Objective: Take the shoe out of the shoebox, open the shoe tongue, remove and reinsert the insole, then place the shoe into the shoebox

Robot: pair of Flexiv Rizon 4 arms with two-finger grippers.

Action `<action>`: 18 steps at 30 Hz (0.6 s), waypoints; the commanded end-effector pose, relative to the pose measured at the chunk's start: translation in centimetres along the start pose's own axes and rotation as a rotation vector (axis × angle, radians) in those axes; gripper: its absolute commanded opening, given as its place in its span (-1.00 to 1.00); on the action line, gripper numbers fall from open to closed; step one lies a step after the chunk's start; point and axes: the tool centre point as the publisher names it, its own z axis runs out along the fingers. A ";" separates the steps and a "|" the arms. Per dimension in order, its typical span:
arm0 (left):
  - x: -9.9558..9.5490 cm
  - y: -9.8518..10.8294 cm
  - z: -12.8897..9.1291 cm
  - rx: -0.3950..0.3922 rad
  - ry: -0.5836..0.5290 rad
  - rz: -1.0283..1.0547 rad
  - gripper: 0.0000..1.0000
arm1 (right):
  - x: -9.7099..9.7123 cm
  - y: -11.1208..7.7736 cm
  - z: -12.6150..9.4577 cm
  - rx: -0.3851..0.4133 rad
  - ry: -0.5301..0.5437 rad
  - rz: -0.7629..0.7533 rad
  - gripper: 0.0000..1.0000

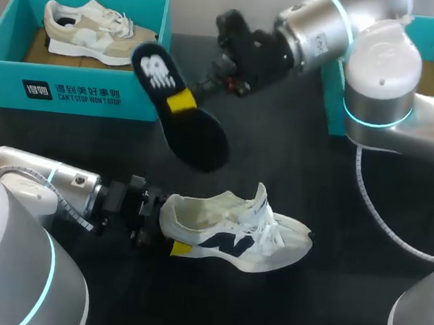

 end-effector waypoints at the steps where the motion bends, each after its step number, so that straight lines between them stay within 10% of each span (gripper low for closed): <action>1: -0.2 0.2 0.2 -0.003 0.003 0.000 -1.00 | 3.4 0.3 -1.4 -0.085 -0.054 0.002 -1.00; 8: -0.2 0.2 0.2 -0.003 0.003 0.000 -1.00 | 6.4 2.6 -2.4 -0.246 -0.053 0.045 -1.00; 18: -0.2 0.2 0.2 -0.003 0.003 0.000 -1.00 | 6.4 2.6 -2.4 -0.246 -0.053 0.045 -1.00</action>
